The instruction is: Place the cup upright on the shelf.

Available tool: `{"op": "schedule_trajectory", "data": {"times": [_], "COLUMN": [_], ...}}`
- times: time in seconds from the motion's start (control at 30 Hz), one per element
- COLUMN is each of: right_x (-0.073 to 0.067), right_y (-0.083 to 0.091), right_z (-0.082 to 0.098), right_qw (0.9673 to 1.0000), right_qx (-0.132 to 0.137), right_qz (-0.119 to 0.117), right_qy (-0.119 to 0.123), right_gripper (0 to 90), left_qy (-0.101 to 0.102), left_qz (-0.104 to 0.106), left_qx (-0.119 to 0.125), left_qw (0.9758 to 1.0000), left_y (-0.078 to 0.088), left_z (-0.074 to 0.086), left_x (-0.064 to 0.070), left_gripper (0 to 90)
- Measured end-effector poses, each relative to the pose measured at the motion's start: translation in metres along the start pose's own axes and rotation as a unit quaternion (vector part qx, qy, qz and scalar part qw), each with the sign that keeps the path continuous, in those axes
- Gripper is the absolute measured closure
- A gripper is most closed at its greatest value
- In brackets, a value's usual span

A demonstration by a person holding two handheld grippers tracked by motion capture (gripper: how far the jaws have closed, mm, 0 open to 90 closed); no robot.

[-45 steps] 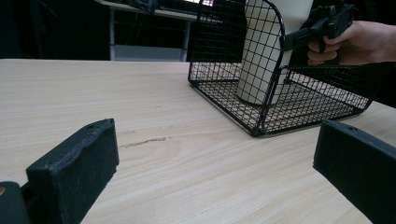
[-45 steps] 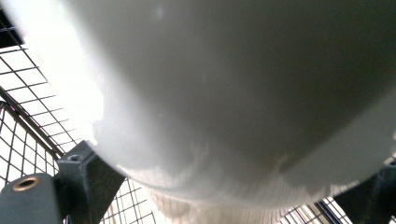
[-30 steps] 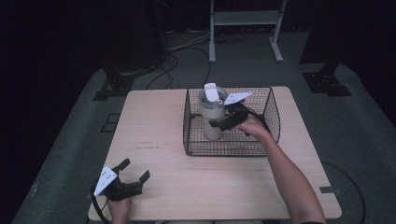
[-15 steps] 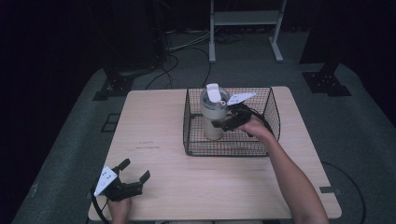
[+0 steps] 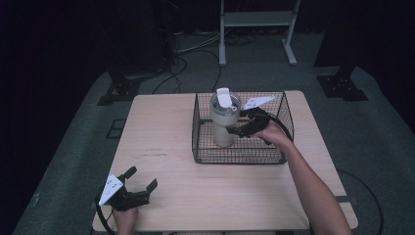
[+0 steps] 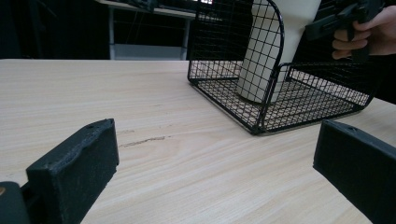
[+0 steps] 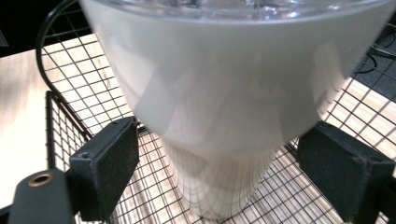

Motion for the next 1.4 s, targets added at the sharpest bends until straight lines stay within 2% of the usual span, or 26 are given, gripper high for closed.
{"op": "schedule_trajectory", "data": {"times": [0.07,0.17,0.23,0.57,0.87,0.97,1.23,1.4], "right_x": [0.000,-0.002,-0.004,-0.004,-0.007,-0.009,-0.016,-0.021], "right_y": [0.006,0.010,0.019,0.044,0.059,0.066,0.080,0.088], "right_z": [-0.001,-0.002,-0.004,-0.006,-0.006,-0.008,-0.011,-0.008], "right_qw": [0.9999,0.9999,0.9997,0.9988,0.9983,0.9980,0.9978,0.9975], "right_qx": [0.002,0.006,0.017,0.032,0.040,0.043,0.052,0.057], "right_qz": [0.000,0.002,0.006,0.021,0.029,0.040,0.039,0.041], "right_qy": [-0.017,-0.016,-0.018,-0.029,-0.030,-0.024,-0.016,-0.009], "right_gripper": [12.8,12.9,12.9,12.8,12.8,12.8,12.8,12.9], "left_qy": [0.000,-0.001,-0.001,-0.003,-0.006,-0.007,-0.002,-0.002], "left_qz": [-0.001,-0.001,-0.001,-0.001,-0.002,-0.002,0.000,-0.001], "left_qx": [-0.001,0.000,-0.001,-0.002,-0.004,-0.005,-0.003,-0.003], "left_qw": [1.0000,1.0000,1.0000,1.0000,1.0000,1.0000,1.0000,1.0000], "left_y": [0.000,0.000,0.000,0.000,-0.001,-0.001,0.000,-0.001], "left_z": [0.000,0.000,0.000,0.000,0.001,0.001,0.000,0.000], "left_x": [0.000,0.000,0.000,0.001,0.001,0.000,0.000,0.000], "left_gripper": [0.0,0.0,0.0,0.0,0.0,0.0,0.0,0.0]}}
Point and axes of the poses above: each handheld gripper's, and its own axes: y roughly backward along the jaws, z roughly out of its underside, x roughly to its right, the point moved 9 cm from there along -y, roughly forward along the jaws, and after that the axes turned 6 degrees about -z, right-handed, at the moved point
